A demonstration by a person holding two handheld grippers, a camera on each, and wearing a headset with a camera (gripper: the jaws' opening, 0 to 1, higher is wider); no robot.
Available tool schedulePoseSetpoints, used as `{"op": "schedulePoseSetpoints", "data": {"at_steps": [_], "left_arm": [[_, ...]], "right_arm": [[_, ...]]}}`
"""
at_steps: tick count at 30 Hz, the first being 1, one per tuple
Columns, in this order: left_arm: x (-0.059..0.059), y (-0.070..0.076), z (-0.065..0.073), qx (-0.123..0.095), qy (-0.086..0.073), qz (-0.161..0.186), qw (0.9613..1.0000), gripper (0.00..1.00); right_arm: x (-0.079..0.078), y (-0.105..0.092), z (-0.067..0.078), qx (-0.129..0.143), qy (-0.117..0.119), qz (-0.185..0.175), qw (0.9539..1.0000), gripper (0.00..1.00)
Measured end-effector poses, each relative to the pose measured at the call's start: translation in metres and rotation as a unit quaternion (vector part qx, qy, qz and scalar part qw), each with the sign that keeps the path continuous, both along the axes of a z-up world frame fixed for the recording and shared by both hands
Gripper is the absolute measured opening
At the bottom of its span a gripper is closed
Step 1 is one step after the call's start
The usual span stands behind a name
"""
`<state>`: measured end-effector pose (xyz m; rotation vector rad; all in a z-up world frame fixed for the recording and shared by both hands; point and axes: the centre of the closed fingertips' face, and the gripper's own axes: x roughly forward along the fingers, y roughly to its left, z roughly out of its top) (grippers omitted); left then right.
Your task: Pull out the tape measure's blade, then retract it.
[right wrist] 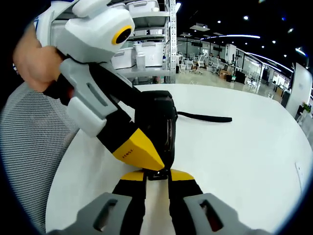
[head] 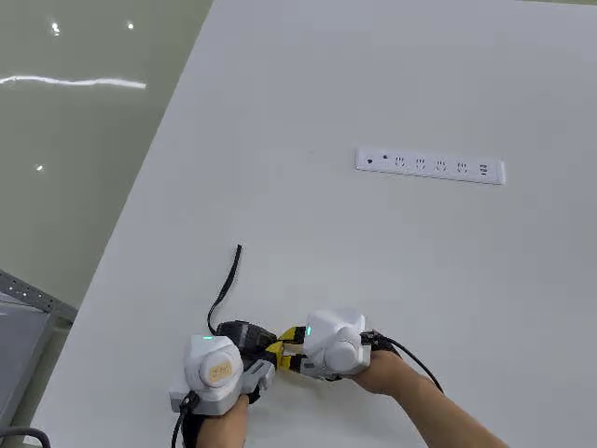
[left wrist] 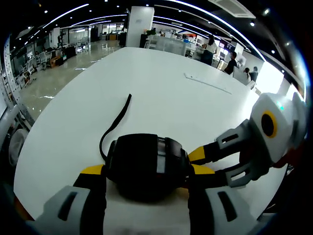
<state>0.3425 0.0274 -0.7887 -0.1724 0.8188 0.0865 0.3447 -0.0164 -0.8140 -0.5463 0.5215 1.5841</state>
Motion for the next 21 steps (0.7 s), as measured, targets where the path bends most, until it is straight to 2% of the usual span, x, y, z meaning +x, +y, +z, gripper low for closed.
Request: {"op": "schedulePoseSetpoints", "data": {"at_steps": [4, 9, 14, 16, 17, 21], "left_arm": [[0.001, 0.001, 0.004, 0.014, -0.002, -0.017, 0.9998, 0.66], [-0.001, 0.003, 0.010, 0.010, -0.007, -0.026, 0.9996, 0.74], [-0.005, 0.004, 0.017, 0.018, -0.011, -0.058, 0.9981, 0.76], [-0.005, -0.002, 0.020, 0.006, -0.021, -0.088, 0.9959, 0.77], [-0.010, -0.003, 0.021, 0.006, -0.012, -0.100, 0.9949, 0.77], [-0.015, -0.006, 0.025, 0.018, -0.014, -0.157, 0.9873, 0.81]], "right_arm": [[0.001, -0.001, 0.003, -0.002, -0.002, -0.006, 1.0000, 0.21], [0.000, -0.007, 0.007, -0.005, -0.004, -0.012, 0.9999, 0.24], [-0.002, -0.016, 0.014, -0.006, -0.007, -0.021, 0.9997, 0.28], [-0.005, -0.021, 0.017, -0.007, -0.007, -0.024, 0.9997, 0.31], [-0.006, -0.024, 0.016, -0.011, -0.005, -0.027, 0.9996, 0.32], [-0.008, -0.035, 0.021, -0.009, -0.008, -0.042, 0.9990, 0.35]]}}
